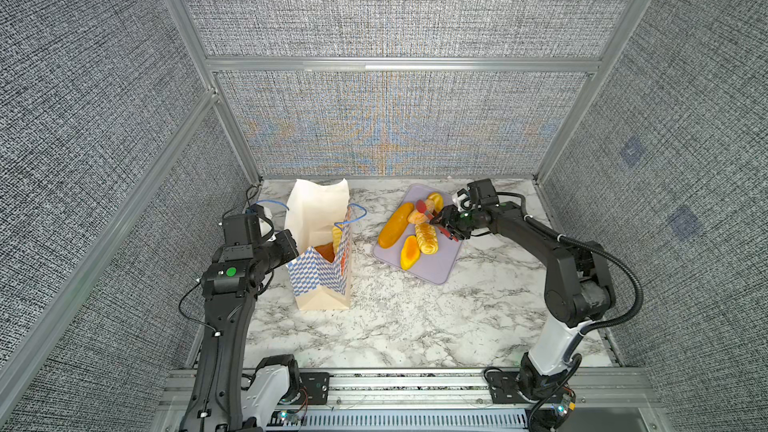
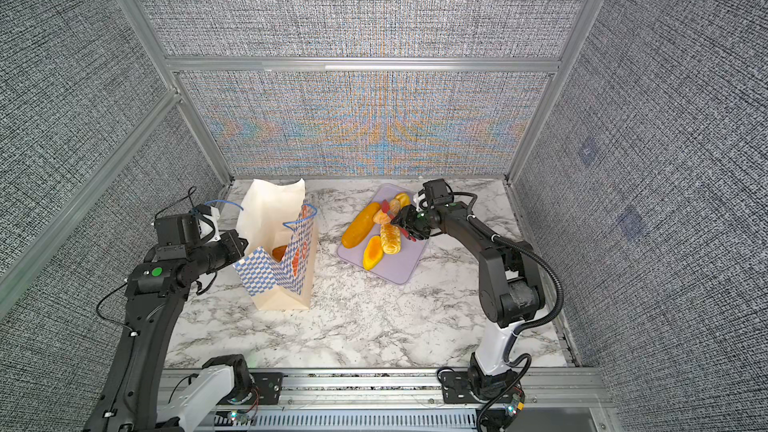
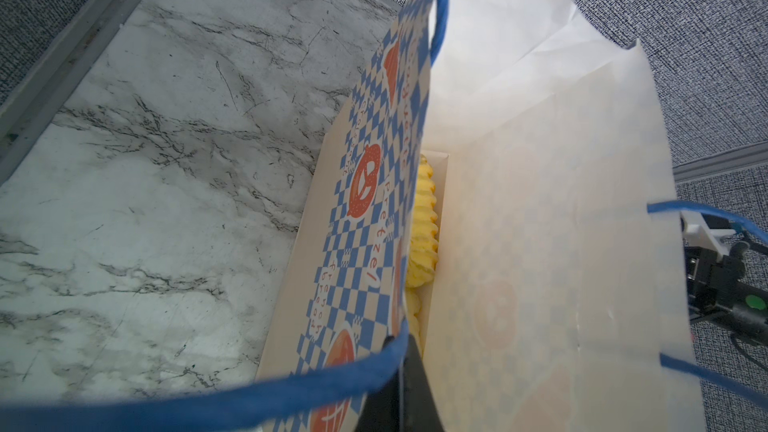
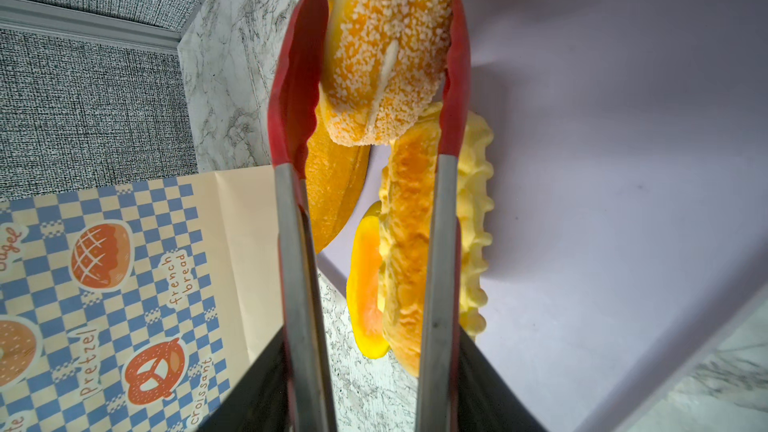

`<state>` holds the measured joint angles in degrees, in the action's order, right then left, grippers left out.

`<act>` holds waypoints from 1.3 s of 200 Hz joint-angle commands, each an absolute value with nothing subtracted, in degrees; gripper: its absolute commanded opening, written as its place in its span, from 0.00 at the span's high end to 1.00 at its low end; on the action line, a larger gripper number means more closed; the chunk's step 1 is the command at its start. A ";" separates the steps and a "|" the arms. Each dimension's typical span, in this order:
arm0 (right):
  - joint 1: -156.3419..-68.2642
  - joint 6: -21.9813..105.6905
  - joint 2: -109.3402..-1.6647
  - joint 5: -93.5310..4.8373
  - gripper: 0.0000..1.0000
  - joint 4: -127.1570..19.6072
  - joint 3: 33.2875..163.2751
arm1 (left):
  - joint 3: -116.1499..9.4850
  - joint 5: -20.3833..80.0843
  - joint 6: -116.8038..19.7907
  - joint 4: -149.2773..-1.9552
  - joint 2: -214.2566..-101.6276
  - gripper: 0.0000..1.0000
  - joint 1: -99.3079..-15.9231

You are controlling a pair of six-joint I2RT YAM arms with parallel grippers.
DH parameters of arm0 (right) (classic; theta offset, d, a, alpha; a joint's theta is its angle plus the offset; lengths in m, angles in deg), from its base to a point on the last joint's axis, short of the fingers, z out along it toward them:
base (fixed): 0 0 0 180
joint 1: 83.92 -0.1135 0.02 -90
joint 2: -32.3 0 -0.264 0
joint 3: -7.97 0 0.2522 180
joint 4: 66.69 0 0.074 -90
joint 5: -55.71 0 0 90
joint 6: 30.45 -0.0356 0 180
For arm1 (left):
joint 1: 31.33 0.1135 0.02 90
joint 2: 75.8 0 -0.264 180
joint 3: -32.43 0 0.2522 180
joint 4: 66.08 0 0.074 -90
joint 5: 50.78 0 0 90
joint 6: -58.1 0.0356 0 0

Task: Place the fake bread into the paper bag
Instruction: 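Lower the open tongs around the sugared bun on the tray, then squeeze the tongs on the sugared bun and lift it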

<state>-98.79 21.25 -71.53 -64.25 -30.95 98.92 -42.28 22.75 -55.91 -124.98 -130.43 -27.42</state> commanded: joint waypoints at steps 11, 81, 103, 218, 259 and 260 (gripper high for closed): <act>-98.72 21.25 -70.57 -65.21 0.47 -32.40 98.65 | -42.46 23.25 -55.37 -124.80 -130.26 0.96 -27.36; -98.73 21.07 -67.10 -65.06 0.50 -32.41 97.32 | -42.51 23.15 -55.37 -125.00 -129.85 0.96 -27.37; -98.73 21.03 -66.01 -65.15 0.50 -32.22 97.16 | -42.51 23.05 -55.54 -124.94 -129.76 0.96 -27.32; -99.70 22.15 -56.88 -65.33 0.53 -29.03 98.22 | -42.33 22.52 -55.85 -124.69 -129.24 0.96 -27.31; -101.79 23.55 -54.53 -65.02 0.52 -26.81 101.52 | -42.39 22.35 -55.92 -124.60 -129.24 0.96 -27.29; -101.87 23.58 -54.44 -65.04 0.52 -26.77 101.57 | -42.36 22.35 -55.91 -124.63 -129.19 0.97 -27.33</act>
